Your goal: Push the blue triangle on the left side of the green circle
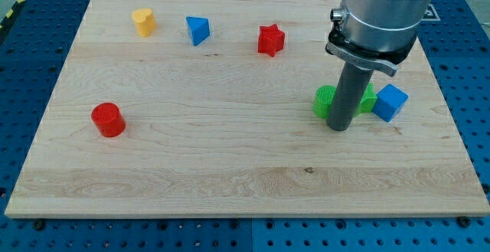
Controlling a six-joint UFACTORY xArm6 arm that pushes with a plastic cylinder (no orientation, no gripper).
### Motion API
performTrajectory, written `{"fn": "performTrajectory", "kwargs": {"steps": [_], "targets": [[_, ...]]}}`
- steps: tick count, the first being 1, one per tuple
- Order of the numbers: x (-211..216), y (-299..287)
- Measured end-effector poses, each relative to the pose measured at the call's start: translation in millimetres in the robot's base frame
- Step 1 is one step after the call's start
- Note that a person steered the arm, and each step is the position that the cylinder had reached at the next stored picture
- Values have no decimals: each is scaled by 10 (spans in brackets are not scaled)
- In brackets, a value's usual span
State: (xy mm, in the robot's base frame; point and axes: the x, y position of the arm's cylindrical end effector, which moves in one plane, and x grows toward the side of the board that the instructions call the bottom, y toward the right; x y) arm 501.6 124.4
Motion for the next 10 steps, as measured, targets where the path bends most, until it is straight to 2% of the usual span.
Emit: {"fn": "performTrajectory", "kwargs": {"steps": [2,3,5,6,7,9,10], "targets": [[-211,-61],[-106,-183],[17,-1211],[17,-1211],[-26,-1617],[-589,-3130],[-1178,-3805]]}}
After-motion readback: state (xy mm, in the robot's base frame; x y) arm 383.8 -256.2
